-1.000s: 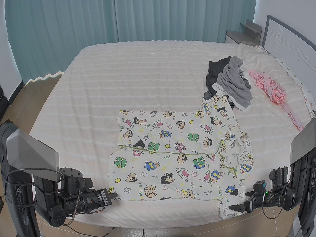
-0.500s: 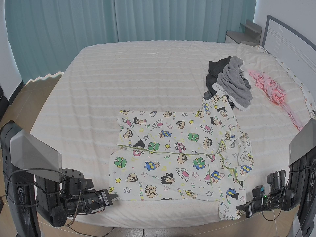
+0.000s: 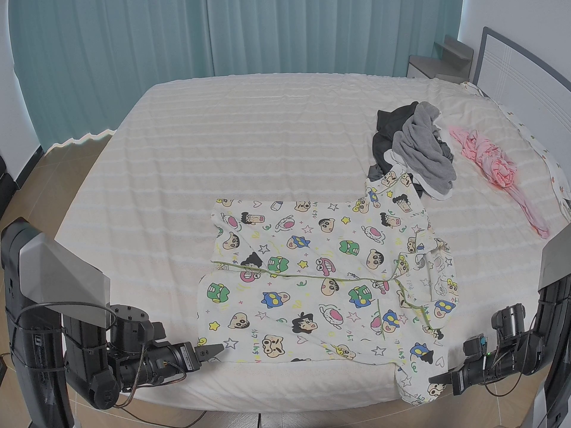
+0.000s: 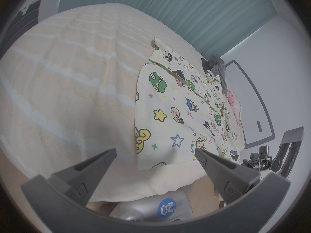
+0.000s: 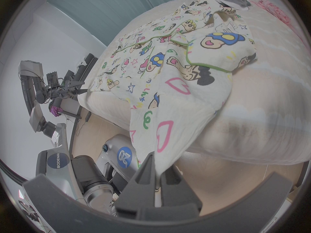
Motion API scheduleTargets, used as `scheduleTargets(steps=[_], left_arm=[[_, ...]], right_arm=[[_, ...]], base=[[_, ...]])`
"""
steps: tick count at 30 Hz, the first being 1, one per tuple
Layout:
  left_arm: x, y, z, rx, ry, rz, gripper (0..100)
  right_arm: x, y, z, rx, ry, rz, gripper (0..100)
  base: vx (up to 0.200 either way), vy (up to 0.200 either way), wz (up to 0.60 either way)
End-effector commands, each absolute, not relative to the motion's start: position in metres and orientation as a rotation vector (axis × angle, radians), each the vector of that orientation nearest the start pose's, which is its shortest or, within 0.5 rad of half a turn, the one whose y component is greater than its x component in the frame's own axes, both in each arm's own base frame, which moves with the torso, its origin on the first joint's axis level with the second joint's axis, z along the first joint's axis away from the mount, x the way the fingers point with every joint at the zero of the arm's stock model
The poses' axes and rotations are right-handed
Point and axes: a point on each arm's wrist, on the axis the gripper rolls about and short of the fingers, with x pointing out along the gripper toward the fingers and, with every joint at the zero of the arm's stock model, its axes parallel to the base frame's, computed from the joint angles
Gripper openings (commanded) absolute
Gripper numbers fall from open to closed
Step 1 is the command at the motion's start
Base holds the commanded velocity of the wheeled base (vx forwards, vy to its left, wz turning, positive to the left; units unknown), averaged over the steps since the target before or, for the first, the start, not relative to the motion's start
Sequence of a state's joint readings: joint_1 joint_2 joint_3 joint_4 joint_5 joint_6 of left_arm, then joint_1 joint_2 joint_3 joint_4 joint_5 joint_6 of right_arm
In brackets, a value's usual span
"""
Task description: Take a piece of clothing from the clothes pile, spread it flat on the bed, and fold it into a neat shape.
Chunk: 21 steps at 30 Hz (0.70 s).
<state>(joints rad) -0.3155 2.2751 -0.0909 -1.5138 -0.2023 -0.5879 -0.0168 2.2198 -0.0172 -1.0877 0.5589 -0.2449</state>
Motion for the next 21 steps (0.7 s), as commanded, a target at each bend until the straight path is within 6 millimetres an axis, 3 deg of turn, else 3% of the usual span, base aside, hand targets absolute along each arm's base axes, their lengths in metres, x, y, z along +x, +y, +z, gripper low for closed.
scheduleTargets(steps=[1,6,10,18,19,21], left_arm=[[0.227,-0.079,-0.024,-0.509,0.796,-0.287,100],[0.234,-0.083,-0.029,-0.509,0.79,-0.3,100],[0.242,-0.093,-0.046,-0.49,0.813,-0.3,100],[0.249,-0.104,-0.046,-0.486,0.788,-0.33,100],[0.248,-0.106,-0.045,-0.482,0.789,-0.339,0],[0.247,-0.107,-0.045,-0.48,0.79,-0.342,0]], right_arm=[[0.179,0.008,-0.032,0.11,1.002,0.612,0],[0.179,0.008,-0.031,0.112,1.0,0.612,0],[0.179,0.008,-0.031,0.112,0.998,0.613,0],[0.179,0.008,-0.031,0.113,0.998,0.614,0],[0.179,0.008,-0.031,0.113,0.998,0.614,0],[0.179,0.008,-0.031,0.113,0.998,0.614,0]], base=[[0.0,0.0,0.0],[0.0,0.0,0.0],[0.0,0.0,0.0],[0.0,0.0,0.0],[0.0,0.0,0.0],[0.0,0.0,0.0]])
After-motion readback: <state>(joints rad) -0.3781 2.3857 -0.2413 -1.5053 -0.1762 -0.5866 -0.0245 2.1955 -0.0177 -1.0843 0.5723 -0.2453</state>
